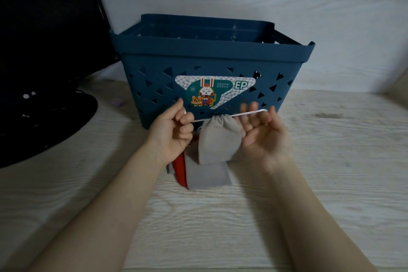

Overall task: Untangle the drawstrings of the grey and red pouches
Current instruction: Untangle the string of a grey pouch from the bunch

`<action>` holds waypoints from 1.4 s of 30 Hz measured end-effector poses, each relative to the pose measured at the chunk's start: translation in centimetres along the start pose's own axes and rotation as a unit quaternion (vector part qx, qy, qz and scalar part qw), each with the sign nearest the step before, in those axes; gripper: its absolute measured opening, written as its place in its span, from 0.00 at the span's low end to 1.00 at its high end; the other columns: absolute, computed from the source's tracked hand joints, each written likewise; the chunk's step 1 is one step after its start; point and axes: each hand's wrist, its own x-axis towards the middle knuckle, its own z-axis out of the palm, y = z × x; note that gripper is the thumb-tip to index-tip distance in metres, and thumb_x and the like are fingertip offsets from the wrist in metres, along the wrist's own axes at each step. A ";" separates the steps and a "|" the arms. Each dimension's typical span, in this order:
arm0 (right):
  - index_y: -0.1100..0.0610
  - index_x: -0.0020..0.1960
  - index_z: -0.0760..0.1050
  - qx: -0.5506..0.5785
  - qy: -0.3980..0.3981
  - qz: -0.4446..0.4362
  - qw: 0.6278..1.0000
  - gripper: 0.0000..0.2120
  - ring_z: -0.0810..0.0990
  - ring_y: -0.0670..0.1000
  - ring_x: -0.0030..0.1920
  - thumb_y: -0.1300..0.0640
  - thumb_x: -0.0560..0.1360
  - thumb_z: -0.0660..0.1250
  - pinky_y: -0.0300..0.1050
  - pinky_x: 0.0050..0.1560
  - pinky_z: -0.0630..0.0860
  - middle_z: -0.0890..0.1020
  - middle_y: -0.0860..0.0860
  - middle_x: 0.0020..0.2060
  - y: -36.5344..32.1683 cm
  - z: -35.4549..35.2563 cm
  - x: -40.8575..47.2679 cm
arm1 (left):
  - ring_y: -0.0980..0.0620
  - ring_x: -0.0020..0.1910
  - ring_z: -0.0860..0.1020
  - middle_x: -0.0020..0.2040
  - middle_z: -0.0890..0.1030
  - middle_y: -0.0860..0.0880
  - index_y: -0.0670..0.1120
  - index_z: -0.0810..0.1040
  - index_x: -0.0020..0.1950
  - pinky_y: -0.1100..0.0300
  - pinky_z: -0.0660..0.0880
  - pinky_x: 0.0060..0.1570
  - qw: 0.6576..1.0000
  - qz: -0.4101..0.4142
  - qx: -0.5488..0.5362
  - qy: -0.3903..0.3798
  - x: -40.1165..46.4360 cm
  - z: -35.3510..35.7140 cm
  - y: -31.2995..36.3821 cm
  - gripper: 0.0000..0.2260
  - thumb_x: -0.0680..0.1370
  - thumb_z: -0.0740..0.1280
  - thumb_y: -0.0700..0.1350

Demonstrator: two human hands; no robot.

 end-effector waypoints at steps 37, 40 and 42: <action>0.61 0.42 0.77 -0.363 0.002 -0.037 0.931 0.10 0.68 0.45 0.23 0.60 0.78 0.60 0.35 0.24 0.68 0.73 0.53 0.26 2.5 0.8 -0.8 | 0.56 0.26 0.69 0.32 0.76 0.48 0.45 0.74 0.37 0.63 0.65 0.29 0.908 0.133 0.395 -0.029 -0.3 1.1 -3.5 0.12 0.80 0.59 0.40; 0.60 0.37 0.74 -0.327 0.070 -0.006 0.942 0.12 0.69 0.46 0.22 0.60 0.78 0.60 0.36 0.24 0.68 0.75 0.53 0.31 2.4 0.5 -0.5 | 0.56 0.22 0.65 0.26 0.72 0.51 0.45 0.69 0.36 0.65 0.59 0.23 0.972 0.041 0.229 -0.039 -0.8 1.8 -3.0 0.13 0.81 0.55 0.42; 0.59 0.34 0.69 -0.296 0.060 0.006 0.953 0.14 0.69 0.46 0.22 0.59 0.79 0.57 0.36 0.24 0.68 0.75 0.52 0.32 2.2 0.5 -0.5 | 0.55 0.21 0.60 0.24 0.65 0.52 0.46 0.65 0.33 0.64 0.55 0.22 0.965 0.033 0.260 -0.029 -0.7 1.8 -3.0 0.16 0.81 0.55 0.44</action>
